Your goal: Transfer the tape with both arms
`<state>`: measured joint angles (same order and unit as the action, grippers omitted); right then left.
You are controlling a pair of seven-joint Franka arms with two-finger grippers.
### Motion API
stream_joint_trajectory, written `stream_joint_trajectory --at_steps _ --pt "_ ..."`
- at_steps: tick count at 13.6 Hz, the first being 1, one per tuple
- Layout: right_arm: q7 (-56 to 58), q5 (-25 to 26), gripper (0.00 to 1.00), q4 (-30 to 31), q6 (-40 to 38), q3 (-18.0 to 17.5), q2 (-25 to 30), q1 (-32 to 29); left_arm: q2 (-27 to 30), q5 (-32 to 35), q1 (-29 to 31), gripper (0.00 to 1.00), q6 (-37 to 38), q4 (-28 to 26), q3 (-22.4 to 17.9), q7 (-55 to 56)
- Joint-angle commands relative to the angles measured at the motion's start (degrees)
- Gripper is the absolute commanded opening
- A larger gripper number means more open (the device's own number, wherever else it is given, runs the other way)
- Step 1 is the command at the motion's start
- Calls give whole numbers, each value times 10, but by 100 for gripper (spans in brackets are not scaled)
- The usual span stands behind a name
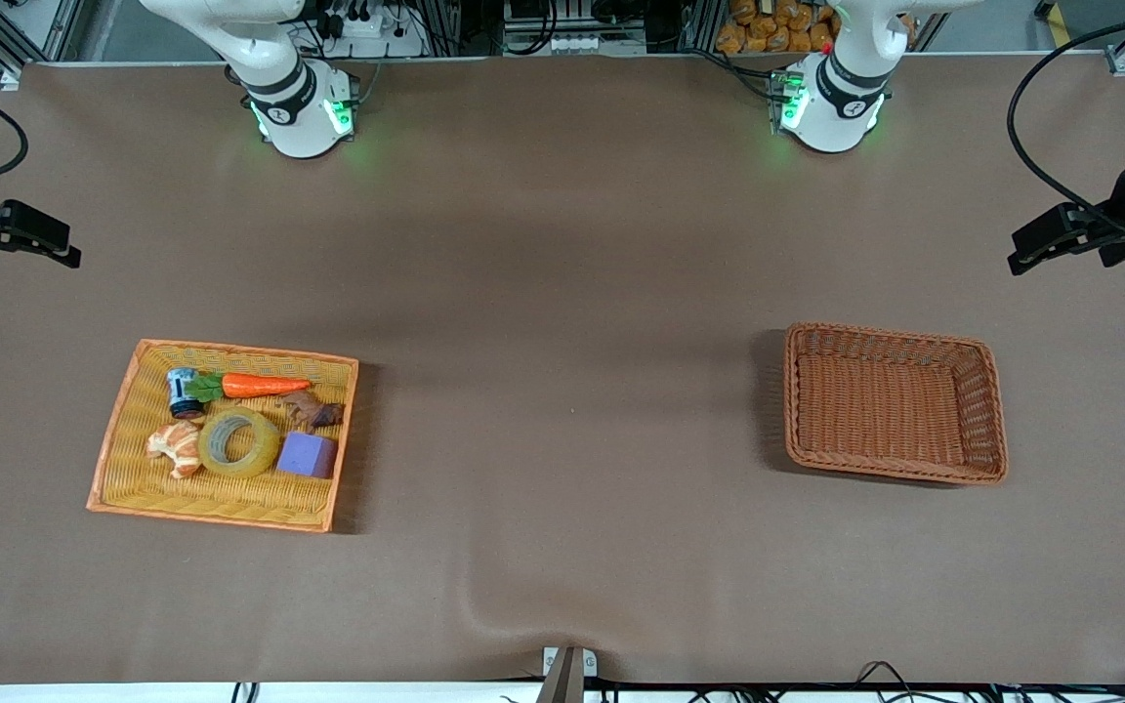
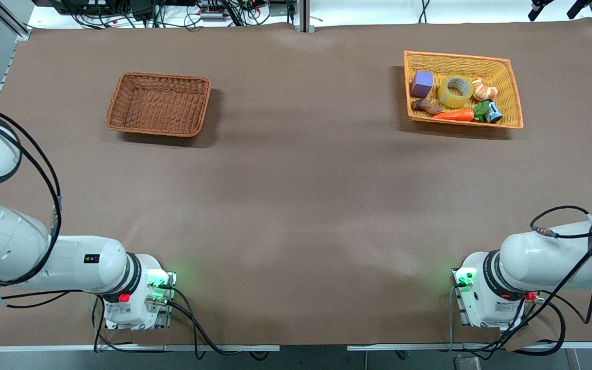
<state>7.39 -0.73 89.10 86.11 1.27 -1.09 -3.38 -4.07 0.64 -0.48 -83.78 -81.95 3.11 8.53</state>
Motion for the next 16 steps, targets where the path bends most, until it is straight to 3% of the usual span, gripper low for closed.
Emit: stream_joint_trajectory --at_steps 1,16 --pt "5 5 100 -2 1 0 1 -1 10 9 4 100 25 -2 14 -1" --pt "-3 2 100 2 32 0 -7 -1 13 6 6 100 20 -14 26 25"
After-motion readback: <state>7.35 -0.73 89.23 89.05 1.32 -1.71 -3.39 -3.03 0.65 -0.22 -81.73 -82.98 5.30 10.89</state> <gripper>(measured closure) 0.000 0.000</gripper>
